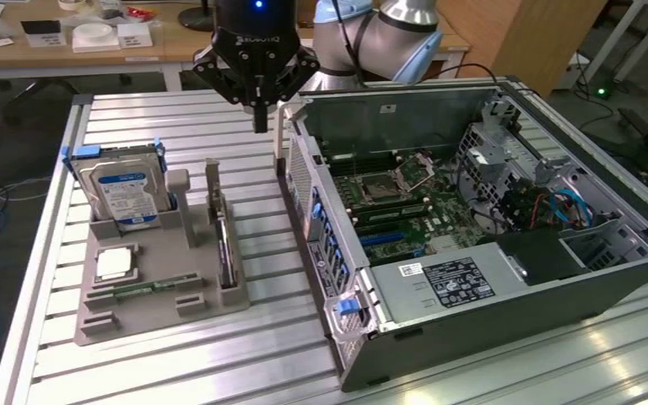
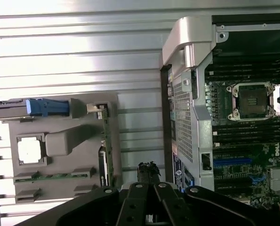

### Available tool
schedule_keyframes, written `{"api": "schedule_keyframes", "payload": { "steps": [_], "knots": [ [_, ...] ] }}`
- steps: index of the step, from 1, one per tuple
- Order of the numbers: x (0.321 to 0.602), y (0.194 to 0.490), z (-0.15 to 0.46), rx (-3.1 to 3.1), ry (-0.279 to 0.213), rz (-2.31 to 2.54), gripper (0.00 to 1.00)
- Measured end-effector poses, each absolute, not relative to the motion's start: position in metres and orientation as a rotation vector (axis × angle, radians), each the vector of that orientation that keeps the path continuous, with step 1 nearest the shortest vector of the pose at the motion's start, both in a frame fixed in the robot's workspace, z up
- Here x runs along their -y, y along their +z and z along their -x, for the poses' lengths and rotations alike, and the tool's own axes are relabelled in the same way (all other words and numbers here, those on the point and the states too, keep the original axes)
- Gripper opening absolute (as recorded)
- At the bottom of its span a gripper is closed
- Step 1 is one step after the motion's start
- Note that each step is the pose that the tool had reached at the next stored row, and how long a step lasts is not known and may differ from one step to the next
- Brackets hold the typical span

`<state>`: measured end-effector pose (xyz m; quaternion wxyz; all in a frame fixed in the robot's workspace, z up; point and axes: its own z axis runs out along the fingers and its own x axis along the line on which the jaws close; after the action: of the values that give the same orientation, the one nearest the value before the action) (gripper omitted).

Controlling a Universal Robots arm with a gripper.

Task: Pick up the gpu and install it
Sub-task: 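Reach for the gpu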

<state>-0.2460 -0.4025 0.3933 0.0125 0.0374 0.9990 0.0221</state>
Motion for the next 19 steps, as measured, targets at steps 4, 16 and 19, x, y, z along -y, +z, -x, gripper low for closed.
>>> {"api": "schedule_keyframes", "payload": {
  "steps": [4, 16, 19],
  "knots": [
    [0.403, 0.393, 0.254, -3.114, 0.069, -0.116, 0.11],
    [0.403, 0.393, 0.279, -3.114, 0.069, -0.117, 0.11],
    [0.404, 0.393, 0.286, -3.114, 0.069, -0.117, 0.11]
  ]
}}
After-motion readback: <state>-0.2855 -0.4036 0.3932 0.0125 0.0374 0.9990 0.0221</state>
